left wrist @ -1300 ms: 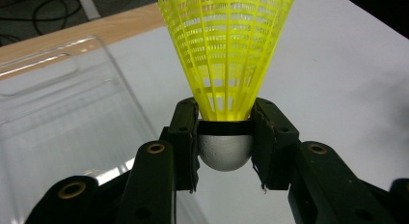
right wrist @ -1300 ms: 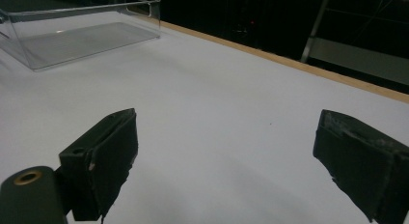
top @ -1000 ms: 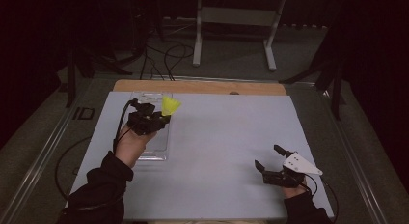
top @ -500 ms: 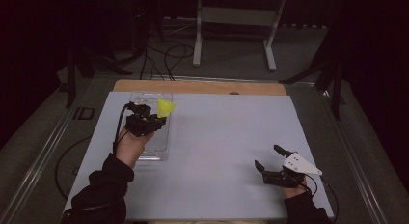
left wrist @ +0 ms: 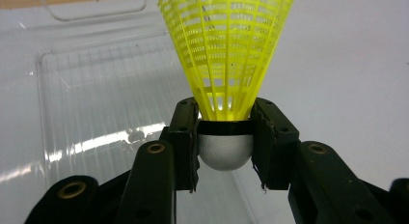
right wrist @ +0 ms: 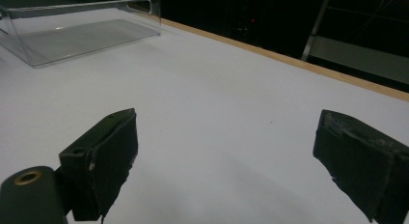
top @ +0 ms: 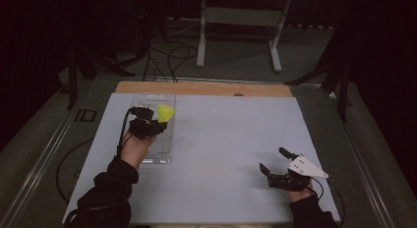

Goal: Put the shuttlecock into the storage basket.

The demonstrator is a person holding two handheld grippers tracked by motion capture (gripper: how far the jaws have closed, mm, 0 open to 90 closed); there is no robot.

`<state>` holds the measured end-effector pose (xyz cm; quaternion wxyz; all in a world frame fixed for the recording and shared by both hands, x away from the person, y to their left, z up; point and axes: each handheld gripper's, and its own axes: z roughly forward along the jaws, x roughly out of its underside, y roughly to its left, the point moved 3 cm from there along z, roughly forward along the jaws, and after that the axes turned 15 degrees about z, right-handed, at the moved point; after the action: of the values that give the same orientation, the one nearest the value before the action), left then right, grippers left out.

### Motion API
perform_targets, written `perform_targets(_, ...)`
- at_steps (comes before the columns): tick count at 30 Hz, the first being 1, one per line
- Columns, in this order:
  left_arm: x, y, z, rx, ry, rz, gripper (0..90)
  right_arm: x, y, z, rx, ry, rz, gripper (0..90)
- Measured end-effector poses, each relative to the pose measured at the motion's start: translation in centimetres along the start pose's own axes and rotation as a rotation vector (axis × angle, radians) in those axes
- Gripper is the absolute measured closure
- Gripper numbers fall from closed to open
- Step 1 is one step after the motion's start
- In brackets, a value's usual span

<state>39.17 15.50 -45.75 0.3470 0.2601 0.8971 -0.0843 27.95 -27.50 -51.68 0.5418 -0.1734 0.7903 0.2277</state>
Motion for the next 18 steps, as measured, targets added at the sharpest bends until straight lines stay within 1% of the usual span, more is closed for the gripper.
perform_targets(4,0.2,0.1,0.5,0.006,0.024,-0.023,65.0,0.0,-0.1,0.0,0.001,0.005,-0.004,8.4)
perform_targets(9,0.3,0.3,0.9,-0.012,0.045,-0.046,65.0,0.0,0.0,0.0,0.0,0.005,-0.003,8.5)
perform_targets(10,0.4,0.4,1.0,-0.006,0.047,-0.054,65.0,0.0,-0.1,0.0,0.001,0.005,-0.003,8.4)
perform_targets(11,0.4,0.4,1.2,-0.007,0.062,-0.048,65.0,0.0,-0.1,0.0,0.0,0.005,-0.004,8.5)
perform_targets(13,0.5,0.4,1.4,-0.004,0.084,-0.049,64.9,0.1,-0.1,0.0,-0.001,0.006,-0.002,8.4)
perform_targets(15,0.6,0.4,1.6,-0.004,0.095,-0.05,64.9,0.1,-0.1,0.0,-0.002,0.006,-0.006,8.5)
perform_targets(17,0.8,0.3,1.9,0.011,0.112,-0.047,64.9,0.0,-0.1,0.0,-0.002,0.006,-0.003,8.5)
perform_targets(18,0.8,0.3,1.9,0.012,0.114,-0.046,64.9,0.0,-0.1,0.0,-0.002,0.004,-0.003,8.5)
